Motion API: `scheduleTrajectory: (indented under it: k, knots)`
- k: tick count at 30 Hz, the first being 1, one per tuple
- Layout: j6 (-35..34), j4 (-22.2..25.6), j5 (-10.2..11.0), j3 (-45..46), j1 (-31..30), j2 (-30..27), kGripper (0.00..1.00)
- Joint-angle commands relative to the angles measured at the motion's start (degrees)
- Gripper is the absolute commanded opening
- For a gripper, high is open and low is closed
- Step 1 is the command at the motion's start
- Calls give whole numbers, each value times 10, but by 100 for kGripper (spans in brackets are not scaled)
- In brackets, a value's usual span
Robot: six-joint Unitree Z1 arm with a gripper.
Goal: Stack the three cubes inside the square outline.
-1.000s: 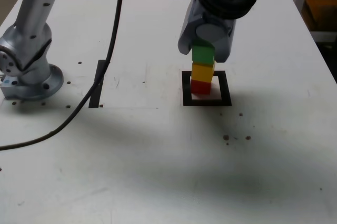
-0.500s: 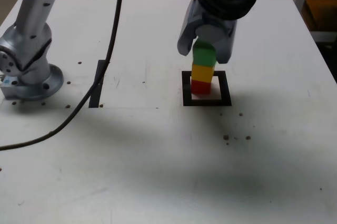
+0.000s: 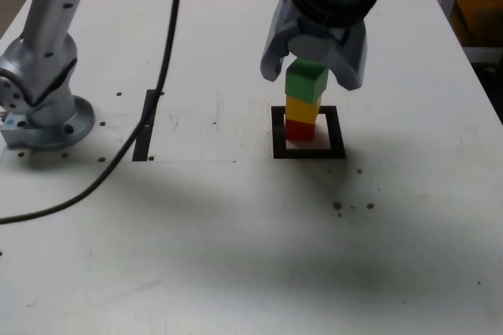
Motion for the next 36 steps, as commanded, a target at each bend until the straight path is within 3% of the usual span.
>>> scheduleTrajectory:
  k: [1,8,15,22,27,32,36]
  knots:
    - [-3,11,-2,8,-1,-19,98]
    - [-12,11,-17,29,-2,-64,100]
    - [-18,11,-13,58,-6,-138,100]
    - [-39,11,-13,170,11,-255,100]
    - [-67,7,-30,293,33,-353,100]
    - [-75,-3,-44,362,36,-377,100]
    - [-79,-43,-60,448,50,-390,100]
